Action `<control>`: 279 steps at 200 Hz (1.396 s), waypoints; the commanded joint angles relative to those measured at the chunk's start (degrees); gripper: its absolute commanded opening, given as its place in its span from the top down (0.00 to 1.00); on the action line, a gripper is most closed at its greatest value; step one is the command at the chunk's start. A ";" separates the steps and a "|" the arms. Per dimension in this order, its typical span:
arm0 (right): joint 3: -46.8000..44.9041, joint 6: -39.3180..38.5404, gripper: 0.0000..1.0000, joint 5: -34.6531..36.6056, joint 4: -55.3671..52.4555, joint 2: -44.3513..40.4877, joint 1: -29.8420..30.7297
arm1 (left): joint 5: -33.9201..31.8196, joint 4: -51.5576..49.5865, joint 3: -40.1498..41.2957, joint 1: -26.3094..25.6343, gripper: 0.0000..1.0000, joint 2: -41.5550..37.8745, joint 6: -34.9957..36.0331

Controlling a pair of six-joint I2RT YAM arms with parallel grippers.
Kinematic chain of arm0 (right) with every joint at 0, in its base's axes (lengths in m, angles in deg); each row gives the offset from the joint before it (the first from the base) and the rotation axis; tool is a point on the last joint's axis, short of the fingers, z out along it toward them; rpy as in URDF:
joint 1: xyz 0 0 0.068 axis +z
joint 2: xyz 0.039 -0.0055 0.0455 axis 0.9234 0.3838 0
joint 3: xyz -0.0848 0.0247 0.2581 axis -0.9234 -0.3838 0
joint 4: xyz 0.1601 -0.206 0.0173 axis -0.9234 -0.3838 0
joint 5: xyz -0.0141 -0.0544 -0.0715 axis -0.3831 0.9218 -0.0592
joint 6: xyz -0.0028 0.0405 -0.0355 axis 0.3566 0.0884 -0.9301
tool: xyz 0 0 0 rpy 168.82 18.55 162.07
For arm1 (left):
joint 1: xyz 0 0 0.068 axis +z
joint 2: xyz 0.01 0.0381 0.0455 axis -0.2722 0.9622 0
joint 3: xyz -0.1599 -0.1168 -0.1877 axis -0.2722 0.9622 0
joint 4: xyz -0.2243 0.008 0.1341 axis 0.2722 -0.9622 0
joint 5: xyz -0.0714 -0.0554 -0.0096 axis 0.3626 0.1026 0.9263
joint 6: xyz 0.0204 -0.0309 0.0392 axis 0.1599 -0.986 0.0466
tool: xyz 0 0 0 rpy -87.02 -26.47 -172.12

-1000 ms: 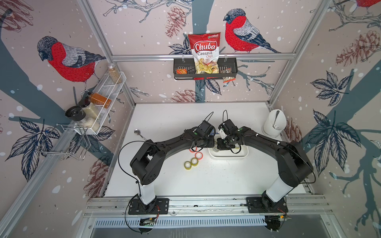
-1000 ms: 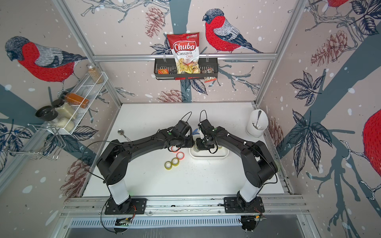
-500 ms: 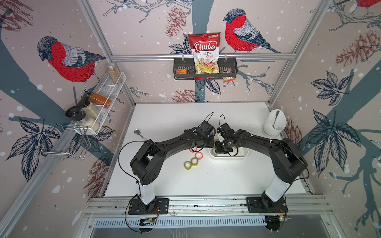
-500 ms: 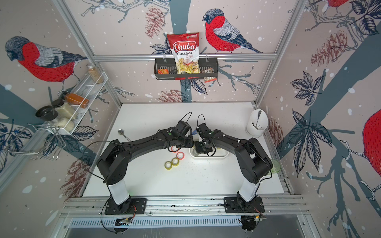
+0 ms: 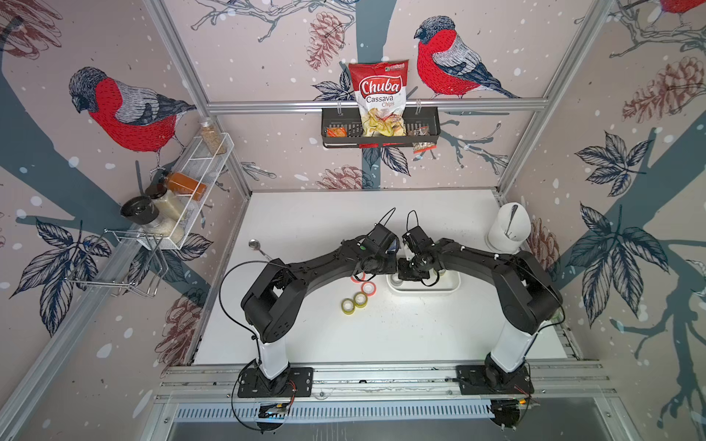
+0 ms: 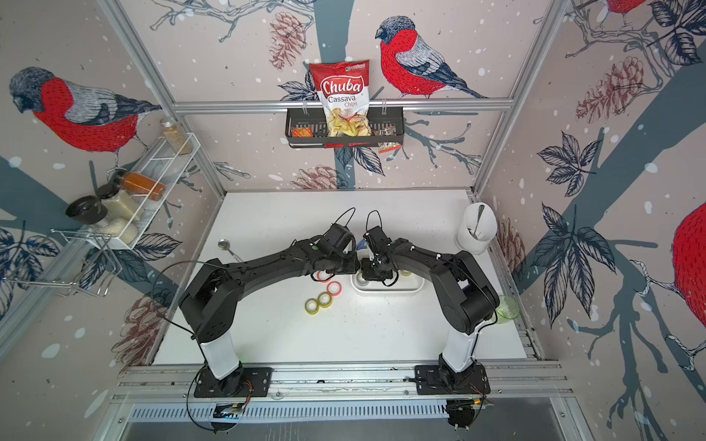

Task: Put the transparent tape into the storage box
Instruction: Place the tape in the storage box, then pick up the tape from the center of the board.

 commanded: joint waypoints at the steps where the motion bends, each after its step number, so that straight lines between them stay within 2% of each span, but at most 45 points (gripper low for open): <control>1: 0.67 1.16 0.78 0.11 1.04 0.11 -0.04 | 0.56 -0.11 0.33 -0.14 0.62 -0.64 -0.10; 18: 0.76 1.32 0.77 0.00 0.90 -0.65 -0.04 | 0.39 -0.02 0.52 -0.14 0.62 -0.92 -0.25; 60: 0.03 1.68 0.67 0.14 -0.75 -5.53 -0.20 | 0.09 -0.48 0.08 -0.14 0.62 -2.03 -0.18; 125: 0.26 -0.31 0.63 -0.15 -4.17 -14.26 -3.43 | -3.19 -3.46 1.45 -0.03 0.60 -7.21 0.71; 149: 1.53 -3.10 0.56 -0.80 -4.99 -14.07 -3.82 | -3.46 -3.53 4.34 0.63 0.60 -9.31 0.56; 194: 4.51 -7.52 0.50 -2.02 -5.66 -13.03 -3.01 | -4.44 -3.49 10.56 2.49 0.58 -14.36 -0.11; 229: 8.55 -10.90 0.49 -2.83 -7.29 -10.45 -0.24 | -4.33 -3.83 15.25 5.63 0.58 -19.18 -0.08; 279: 14.48 -11.58 0.48 -3.09 -7.88 -5.92 3.06 | -3.85 -4.16 21.26 9.80 0.58 -24.77 0.26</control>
